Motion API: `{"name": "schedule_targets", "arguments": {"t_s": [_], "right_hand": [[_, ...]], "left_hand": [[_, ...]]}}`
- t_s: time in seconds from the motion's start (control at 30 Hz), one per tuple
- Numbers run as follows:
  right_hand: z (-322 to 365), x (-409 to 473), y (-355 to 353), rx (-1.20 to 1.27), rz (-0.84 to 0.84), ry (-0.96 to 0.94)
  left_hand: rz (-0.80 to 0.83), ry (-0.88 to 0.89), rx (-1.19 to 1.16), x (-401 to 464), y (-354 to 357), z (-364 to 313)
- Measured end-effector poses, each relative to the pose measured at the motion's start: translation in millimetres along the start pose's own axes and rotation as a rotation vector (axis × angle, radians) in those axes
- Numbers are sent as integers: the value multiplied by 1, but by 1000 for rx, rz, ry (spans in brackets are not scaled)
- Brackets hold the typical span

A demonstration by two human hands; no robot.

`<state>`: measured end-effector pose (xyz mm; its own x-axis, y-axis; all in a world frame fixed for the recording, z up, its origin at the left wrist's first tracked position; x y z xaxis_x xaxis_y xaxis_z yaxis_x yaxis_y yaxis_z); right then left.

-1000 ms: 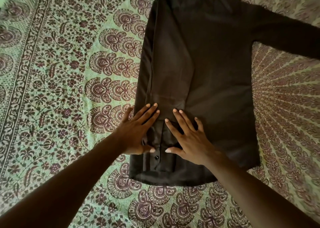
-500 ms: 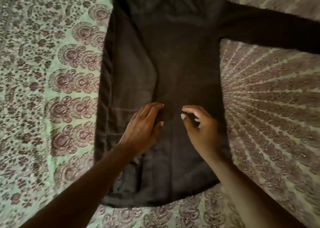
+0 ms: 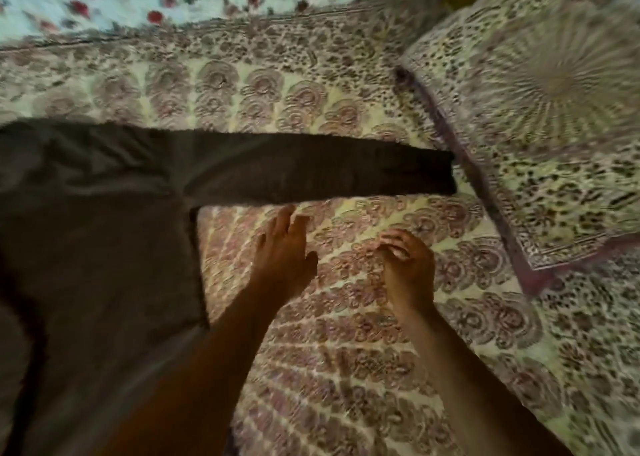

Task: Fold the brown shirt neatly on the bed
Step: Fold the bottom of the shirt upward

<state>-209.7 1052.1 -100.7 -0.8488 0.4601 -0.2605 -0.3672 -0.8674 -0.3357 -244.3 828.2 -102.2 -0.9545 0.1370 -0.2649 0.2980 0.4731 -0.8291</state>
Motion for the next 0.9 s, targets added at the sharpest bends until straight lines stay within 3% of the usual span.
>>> {"name": "schedule_targets", "arguments": {"t_s": [0.2,0.33,0.5,0.67,0.77,0.87,0.9], "right_hand": [[11,111,-54,-180,-317,59],[12,152,-61,-272,-422,206],[18,181,-20,-14,-348,206],[34,163,28,96,-130,53],[65,122,48,35,-22,-182],[101,58,77,-219,86,-561],[105,33,96,-312,148,-661]], "left_hand": [[137,-52,143,78,30,-23],[116,-30,135,78,40,-7],[72,-39,105,78,40,-4],[113,-18,-12,75,40,-5],[62,8,-444,77,19,-6],[-146,-256,-1084,67,-21,28],[-130,-354,-1275,59,-25,44]]}}
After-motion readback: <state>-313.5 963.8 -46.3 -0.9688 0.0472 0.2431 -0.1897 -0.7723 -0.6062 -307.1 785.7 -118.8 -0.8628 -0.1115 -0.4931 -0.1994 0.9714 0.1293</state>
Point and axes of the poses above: each hand's wrist, its own x-axis towards the middle knuckle, its own y-axis out of the palm, z = x × y, the point moved 9 cm from there along x, towards the middle knuckle, and after that the axes turned 3 degrees about x, right-handed, at the moved point
